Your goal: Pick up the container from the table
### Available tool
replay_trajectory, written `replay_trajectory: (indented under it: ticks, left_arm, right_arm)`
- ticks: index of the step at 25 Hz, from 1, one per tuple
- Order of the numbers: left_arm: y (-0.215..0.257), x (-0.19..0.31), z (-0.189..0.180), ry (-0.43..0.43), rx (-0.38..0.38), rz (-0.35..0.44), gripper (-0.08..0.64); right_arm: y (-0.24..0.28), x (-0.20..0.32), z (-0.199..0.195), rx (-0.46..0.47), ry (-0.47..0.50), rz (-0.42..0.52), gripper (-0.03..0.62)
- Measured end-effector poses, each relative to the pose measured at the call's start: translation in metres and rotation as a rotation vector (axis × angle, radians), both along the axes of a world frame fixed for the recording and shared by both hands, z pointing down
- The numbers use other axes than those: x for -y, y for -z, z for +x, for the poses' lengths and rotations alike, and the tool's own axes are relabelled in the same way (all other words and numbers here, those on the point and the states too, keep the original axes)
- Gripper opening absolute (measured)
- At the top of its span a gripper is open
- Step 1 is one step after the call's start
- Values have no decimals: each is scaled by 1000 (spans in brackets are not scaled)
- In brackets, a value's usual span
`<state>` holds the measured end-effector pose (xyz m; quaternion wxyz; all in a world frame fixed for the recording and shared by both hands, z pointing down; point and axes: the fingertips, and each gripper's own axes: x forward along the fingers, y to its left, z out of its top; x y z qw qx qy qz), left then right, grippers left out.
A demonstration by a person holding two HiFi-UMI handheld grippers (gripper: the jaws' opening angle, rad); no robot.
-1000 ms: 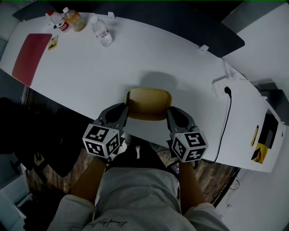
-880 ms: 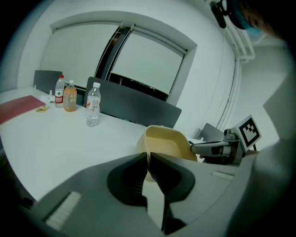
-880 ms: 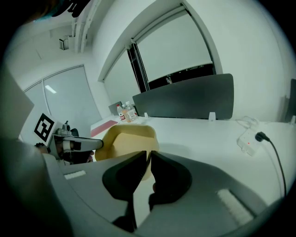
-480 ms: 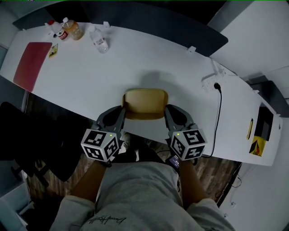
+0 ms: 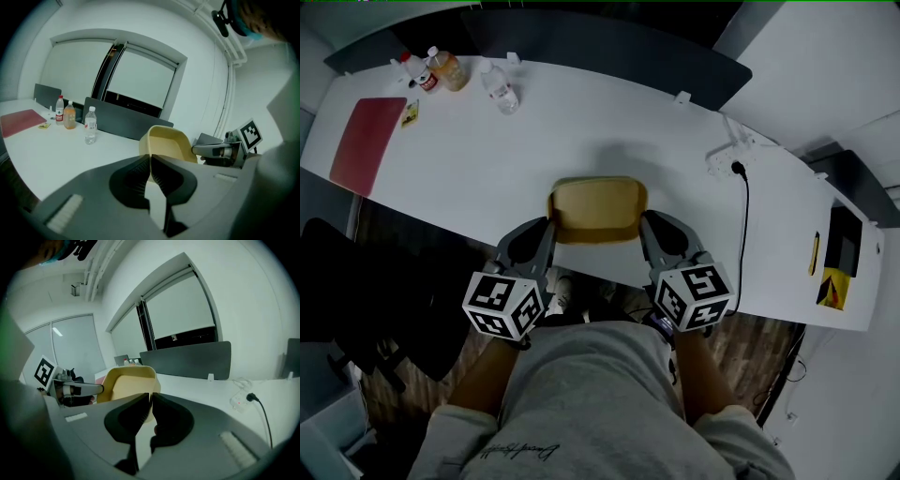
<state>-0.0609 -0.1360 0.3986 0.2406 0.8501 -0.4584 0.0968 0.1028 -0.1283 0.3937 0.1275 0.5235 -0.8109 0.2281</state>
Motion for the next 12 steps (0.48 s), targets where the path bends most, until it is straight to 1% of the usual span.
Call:
replay_trajectory:
  ticks: [5, 12]
  left_arm:
    - [15, -5, 0, 1, 6, 40, 15]
    - [21, -8, -6, 16, 2, 50, 15]
  right_arm:
    - [14, -4, 0, 8, 0, 28, 40]
    - [19, -9, -6, 21, 13, 37, 40]
